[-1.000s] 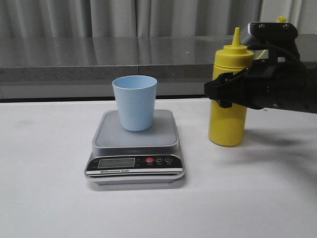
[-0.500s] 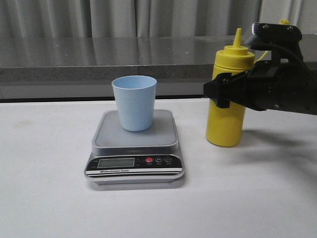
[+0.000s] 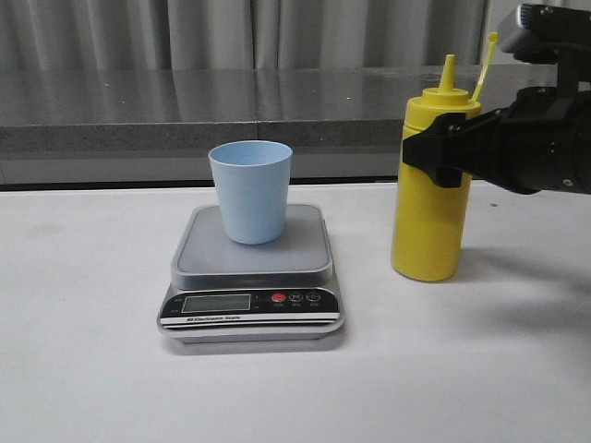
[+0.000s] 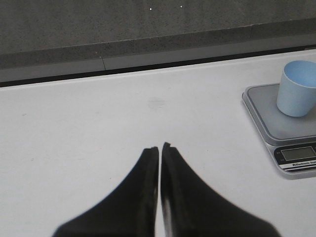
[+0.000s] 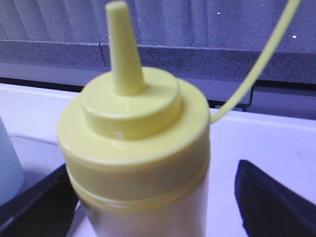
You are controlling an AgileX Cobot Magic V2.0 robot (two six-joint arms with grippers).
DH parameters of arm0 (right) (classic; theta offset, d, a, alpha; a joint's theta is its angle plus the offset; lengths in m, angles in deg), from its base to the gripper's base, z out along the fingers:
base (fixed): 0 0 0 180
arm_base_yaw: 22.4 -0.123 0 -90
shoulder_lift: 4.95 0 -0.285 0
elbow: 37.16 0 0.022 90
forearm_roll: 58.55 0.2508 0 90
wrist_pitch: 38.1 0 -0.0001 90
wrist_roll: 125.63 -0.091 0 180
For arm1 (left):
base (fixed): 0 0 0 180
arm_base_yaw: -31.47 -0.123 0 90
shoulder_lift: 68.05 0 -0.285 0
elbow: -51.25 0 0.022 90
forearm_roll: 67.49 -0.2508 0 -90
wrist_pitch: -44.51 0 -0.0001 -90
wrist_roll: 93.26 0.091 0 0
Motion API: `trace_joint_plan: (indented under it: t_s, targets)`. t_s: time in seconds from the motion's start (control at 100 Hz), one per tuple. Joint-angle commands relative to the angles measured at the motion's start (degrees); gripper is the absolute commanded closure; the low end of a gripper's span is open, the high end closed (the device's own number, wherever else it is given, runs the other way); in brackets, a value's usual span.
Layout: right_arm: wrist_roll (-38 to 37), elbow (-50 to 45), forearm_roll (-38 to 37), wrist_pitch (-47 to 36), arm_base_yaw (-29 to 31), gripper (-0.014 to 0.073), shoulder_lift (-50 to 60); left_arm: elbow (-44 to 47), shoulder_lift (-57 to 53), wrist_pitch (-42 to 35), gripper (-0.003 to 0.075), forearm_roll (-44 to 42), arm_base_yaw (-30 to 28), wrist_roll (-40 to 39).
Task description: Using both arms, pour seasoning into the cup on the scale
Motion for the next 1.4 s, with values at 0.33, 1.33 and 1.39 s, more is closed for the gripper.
trace_joint_plan:
  t_s: [0.33,1.33,1.39]
  targets:
    - [-0.2,-9.0,3.4,2.4,0.1,0.0034,17.3,-1.4,0.6,-3.8,0.071,-0.3,-0.1,-0.6]
    - [-1.1,-14.0,4.5,41.3,0.5,0.0661,68.9,-1.4,0.6,-3.8,0.071,-0.3,-0.1,-0.6]
    - [-1.0,-14.0,4.4,42.8,0.5,0.0661,69.7,-1.4,0.6,-3.8,0.071,-0.3,-0.1,-0.6]
